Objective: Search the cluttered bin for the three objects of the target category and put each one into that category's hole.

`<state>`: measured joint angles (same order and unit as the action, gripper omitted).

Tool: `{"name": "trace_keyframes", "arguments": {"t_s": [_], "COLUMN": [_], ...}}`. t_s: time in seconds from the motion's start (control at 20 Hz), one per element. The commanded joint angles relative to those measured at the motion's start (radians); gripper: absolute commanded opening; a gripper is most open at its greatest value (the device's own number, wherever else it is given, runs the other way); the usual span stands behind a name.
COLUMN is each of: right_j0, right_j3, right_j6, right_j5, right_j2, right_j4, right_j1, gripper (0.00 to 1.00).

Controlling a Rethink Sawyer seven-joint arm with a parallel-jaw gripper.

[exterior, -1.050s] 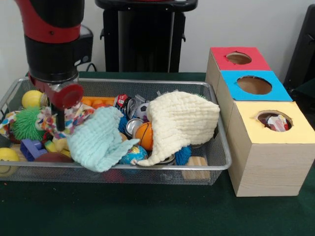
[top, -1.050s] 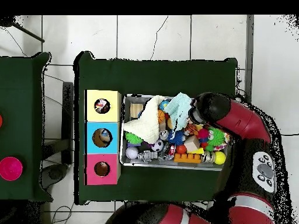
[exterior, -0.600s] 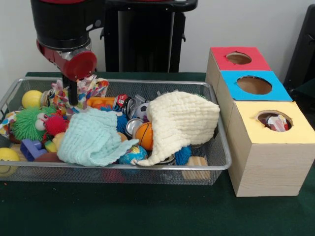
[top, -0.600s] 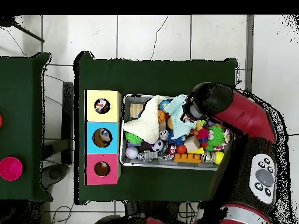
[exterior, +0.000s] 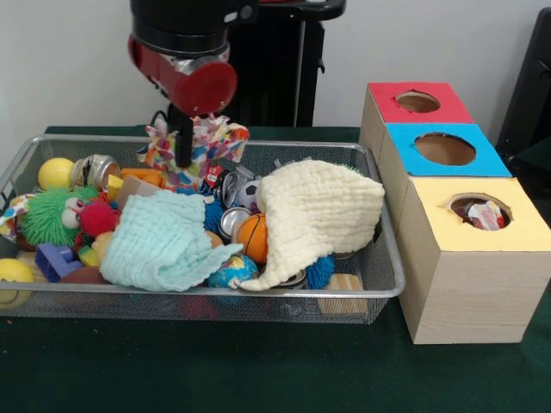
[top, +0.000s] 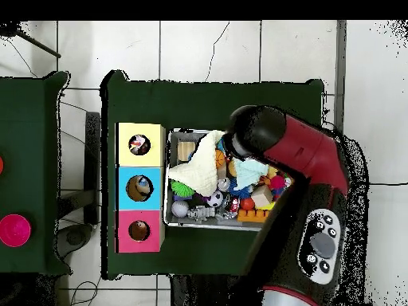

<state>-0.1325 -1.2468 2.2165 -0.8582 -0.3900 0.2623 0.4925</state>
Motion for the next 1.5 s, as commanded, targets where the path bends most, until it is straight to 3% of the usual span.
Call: {"name": "trace_keyframes", "arguments": {"t_s": [0.05, 0.25, 0.95, 1.5], "right_j0": [0.043, 0.068, 0.16, 0.262], "right_j3": [-0.076, -0.115, -0.113, -0.042], "right_j6": [0.336, 0.401, 0.493, 0.625], "right_j5": [0.001, 0.025, 0.076, -0.02], "right_j2": [0.039, 0.059, 0.051, -0.008], "right_j4": [0.064, 0.112, 0.194, 0.235], "right_j1": [-0.079, -0.082, -0.135, -0.162], "gripper": [0.0, 0.0, 0.0, 0.0]}}
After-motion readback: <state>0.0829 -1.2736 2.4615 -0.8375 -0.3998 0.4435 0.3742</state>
